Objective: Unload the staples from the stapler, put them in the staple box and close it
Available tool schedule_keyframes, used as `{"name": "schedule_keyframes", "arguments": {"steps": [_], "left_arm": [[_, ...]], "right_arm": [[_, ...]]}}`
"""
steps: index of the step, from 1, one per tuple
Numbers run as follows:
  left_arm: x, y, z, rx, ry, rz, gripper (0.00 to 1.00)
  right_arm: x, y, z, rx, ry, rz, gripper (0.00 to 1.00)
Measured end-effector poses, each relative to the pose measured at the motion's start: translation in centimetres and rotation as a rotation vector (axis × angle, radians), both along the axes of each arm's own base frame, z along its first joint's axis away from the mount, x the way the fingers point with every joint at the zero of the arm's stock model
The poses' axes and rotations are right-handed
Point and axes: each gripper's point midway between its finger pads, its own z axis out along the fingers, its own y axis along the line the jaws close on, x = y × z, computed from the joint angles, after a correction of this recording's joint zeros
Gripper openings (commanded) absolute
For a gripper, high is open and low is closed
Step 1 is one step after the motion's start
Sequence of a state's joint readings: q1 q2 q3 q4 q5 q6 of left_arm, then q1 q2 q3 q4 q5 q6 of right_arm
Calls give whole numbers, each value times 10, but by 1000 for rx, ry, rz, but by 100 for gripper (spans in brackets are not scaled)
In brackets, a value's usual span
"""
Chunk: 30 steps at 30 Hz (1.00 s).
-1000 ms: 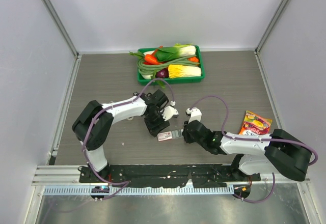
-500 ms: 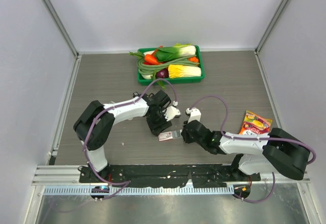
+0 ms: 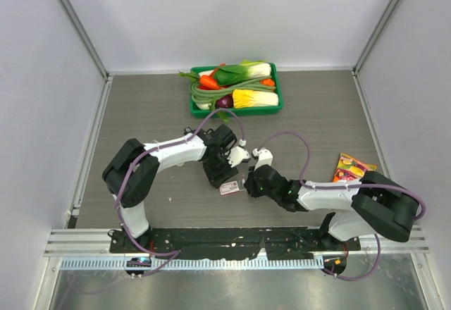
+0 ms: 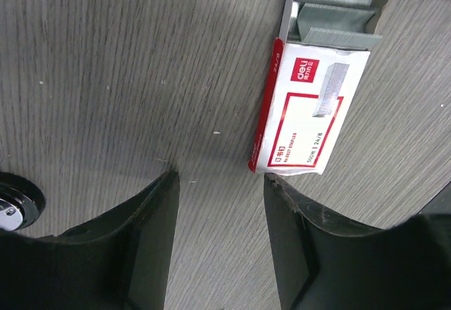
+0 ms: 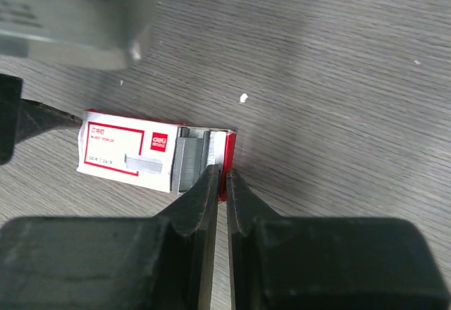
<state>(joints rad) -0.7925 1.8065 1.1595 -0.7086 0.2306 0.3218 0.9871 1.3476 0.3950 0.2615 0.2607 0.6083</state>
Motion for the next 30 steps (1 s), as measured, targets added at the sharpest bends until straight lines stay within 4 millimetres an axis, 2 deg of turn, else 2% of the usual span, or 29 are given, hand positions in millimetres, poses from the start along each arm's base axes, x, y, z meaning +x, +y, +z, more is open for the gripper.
{"name": "schedule_keyframes", "arguments": {"steps": [16, 19, 20, 23, 30], "left_arm": [[1, -1, 0, 6, 6, -3, 55], [1, -1, 0, 6, 6, -4, 55], [1, -1, 0, 7, 6, -4, 55], [1, 0, 0, 6, 3, -6, 54], [1, 0, -1, 1, -4, -7, 54]], "right_arm": [[-3, 28, 0, 18, -1, 55, 13], [-3, 29, 0, 17, -1, 56, 20], [-4, 28, 1, 15, 0, 57, 27], [-8, 24, 2, -3, 2, 63, 36], [-14, 11, 8, -24, 5, 62, 37]]}}
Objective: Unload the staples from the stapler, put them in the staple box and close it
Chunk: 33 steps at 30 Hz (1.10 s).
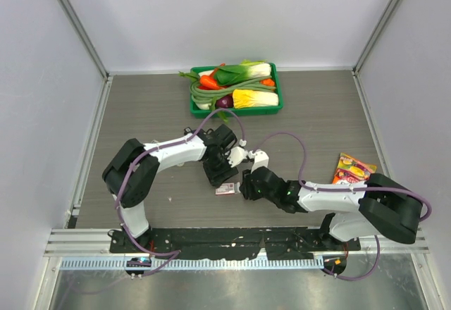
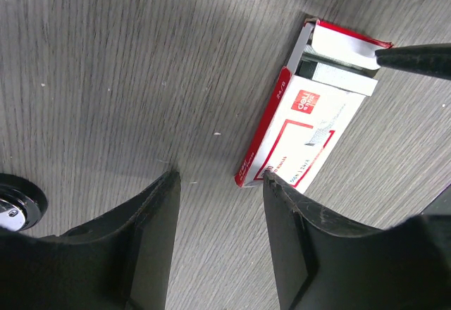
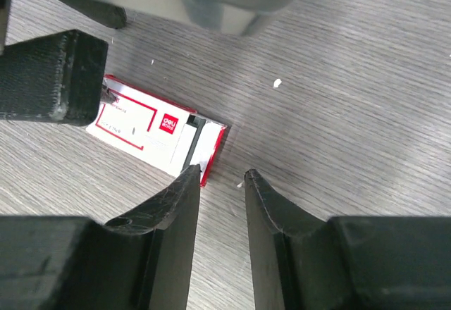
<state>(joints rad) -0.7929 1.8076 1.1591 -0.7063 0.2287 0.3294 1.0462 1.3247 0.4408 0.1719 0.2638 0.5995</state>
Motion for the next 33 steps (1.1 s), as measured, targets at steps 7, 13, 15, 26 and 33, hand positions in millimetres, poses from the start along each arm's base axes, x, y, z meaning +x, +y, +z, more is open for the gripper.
{"name": "schedule_keyframes", "arguments": {"steps": [7, 13, 15, 26, 33], "left_arm": [[0, 0, 0, -1, -1, 0, 53], [0, 0, 0, -3, -3, 0, 53], [0, 0, 0, -2, -4, 0, 53], [0, 0, 1, -6, -2, -1, 54], [-1, -1, 1, -7, -1, -1, 54]], "right_arm": [[0, -2, 0, -6, 0, -5, 33], [0, -3, -3, -16, 5, -7, 35], [1, -3, -1, -13, 0, -10, 37], [1, 5, 8, 67, -24, 0, 44], [2, 9, 2, 72, -18, 5, 45]]}}
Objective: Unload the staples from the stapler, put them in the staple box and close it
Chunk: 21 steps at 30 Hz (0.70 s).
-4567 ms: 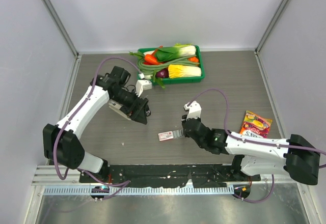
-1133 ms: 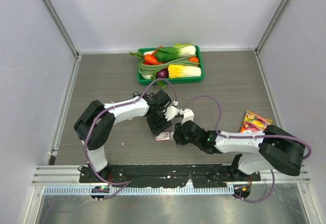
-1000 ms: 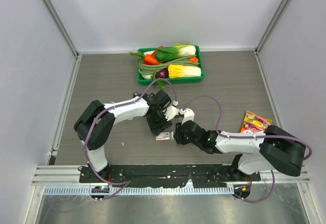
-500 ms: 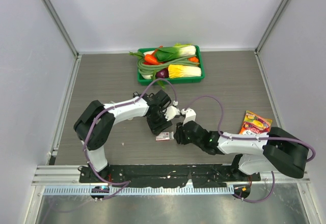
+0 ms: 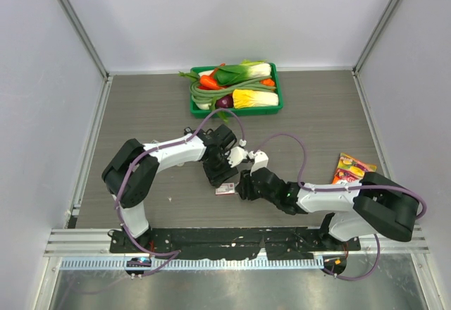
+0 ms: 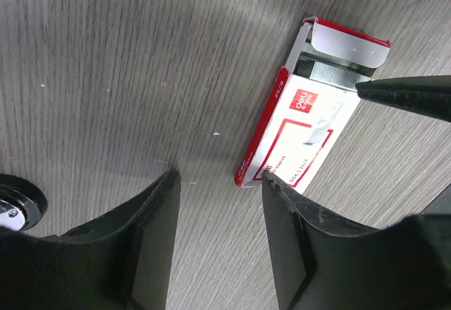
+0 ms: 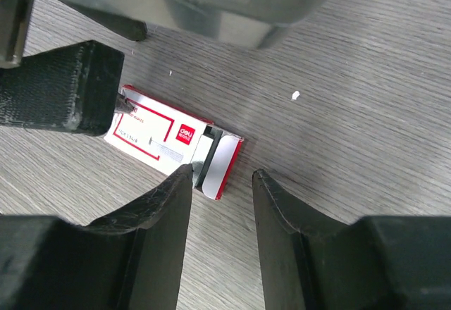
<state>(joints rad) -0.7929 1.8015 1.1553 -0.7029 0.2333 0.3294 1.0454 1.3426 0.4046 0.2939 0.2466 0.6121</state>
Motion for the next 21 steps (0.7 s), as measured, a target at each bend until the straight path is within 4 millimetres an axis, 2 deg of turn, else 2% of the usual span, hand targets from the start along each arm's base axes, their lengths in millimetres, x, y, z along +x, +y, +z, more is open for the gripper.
{"name": "schedule_keyframes", "arguments": {"steps": [15, 18, 21], "left_arm": [[0, 0, 0, -2, 1, -1, 53], [0, 0, 0, -2, 1, -1, 53], [0, 0, 0, -2, 1, -1, 53]], "right_arm": [[3, 8, -4, 3, 3, 6, 47], [4, 8, -4, 3, 3, 5, 46], [4, 8, -5, 2, 3, 4, 40]]}}
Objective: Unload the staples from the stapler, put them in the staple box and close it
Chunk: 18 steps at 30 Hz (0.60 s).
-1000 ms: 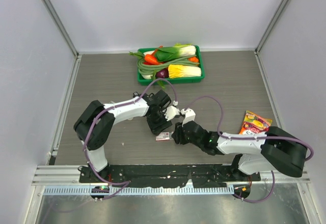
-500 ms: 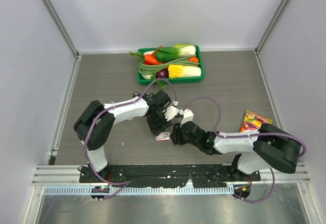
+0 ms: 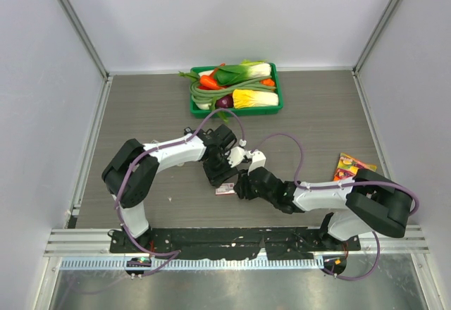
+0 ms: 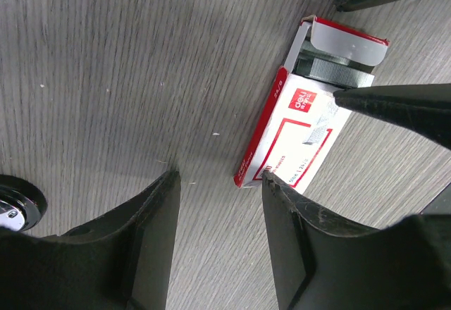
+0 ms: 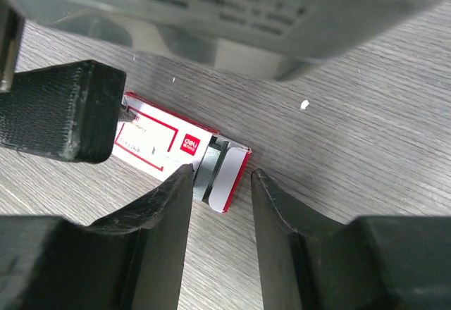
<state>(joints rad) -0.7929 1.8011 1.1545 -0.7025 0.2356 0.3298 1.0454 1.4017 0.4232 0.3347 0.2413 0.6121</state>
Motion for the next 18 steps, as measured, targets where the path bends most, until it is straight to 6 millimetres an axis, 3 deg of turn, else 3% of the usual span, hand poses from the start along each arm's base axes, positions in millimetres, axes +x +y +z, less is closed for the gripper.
{"name": "schedule_keyframes", "arguments": {"steps": [9, 18], "left_arm": [[0, 0, 0, 0, 0, 0, 53], [0, 0, 0, 0, 0, -1, 53]], "right_arm": [[0, -5, -2, -22, 3, -13, 28], [0, -6, 0, -21, 0, -16, 30]]}}
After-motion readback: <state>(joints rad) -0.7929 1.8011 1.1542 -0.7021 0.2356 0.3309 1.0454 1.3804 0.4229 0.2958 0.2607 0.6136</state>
